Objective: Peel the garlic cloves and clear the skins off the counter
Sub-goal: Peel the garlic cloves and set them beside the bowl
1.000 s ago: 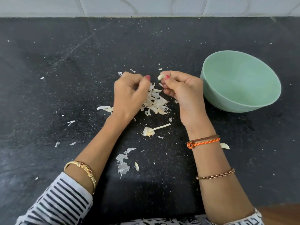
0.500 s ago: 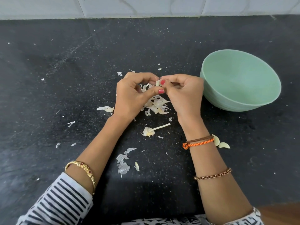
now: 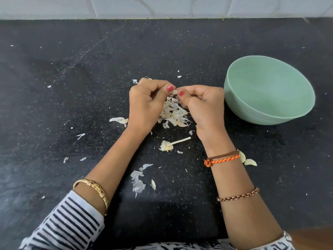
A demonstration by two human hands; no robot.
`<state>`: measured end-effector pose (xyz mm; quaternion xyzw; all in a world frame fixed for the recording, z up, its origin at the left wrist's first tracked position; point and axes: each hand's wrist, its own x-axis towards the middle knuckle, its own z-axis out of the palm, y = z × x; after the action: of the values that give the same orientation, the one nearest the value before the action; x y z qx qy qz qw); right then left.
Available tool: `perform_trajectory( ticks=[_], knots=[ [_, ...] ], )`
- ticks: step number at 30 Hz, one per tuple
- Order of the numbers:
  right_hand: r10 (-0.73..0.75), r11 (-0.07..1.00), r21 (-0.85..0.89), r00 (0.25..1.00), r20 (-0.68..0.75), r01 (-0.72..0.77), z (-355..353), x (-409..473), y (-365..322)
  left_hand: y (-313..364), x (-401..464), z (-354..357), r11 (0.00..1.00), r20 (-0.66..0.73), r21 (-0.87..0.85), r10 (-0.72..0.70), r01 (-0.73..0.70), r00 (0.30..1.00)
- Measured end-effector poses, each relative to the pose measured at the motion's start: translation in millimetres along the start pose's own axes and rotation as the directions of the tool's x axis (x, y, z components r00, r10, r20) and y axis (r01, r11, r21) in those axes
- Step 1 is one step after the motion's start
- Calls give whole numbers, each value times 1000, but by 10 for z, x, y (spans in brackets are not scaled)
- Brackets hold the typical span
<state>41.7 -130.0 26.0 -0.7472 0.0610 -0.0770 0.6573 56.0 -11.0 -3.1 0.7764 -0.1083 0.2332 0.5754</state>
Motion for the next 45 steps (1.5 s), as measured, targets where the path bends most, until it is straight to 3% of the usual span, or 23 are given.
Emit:
perform_trajectory(
  ticks=[5,11,16,20,32,38,45],
  knots=[
    [133,981,139,990,47,-138,-8,6,-12,15,25,3,979,21,-141,-148,149,989],
    [86,993,81,996,24,-87,1,5,-32,37,27,-1,969,-52,-149,-208,198,977],
    [-62,992,-108,998,-30,59,25,17,16,6,16,-41,987,-79,138,-75,85,994],
    [-201,947,-260,979,-29,187,24,30,49,-7,7,-22,971,-37,237,19,-10,999],
    [-264,791,-525,949,169,314,36,26,54,-19,-6,24,948,-17,309,84,-75,996],
    [-275,837,-444,948,162,319,54,47,80,-7,-1,4,964,-39,267,21,-10,999],
    [-200,832,-477,955,218,284,35,68,97,-15,-10,11,969,-30,248,8,-1,1000]
  ],
)
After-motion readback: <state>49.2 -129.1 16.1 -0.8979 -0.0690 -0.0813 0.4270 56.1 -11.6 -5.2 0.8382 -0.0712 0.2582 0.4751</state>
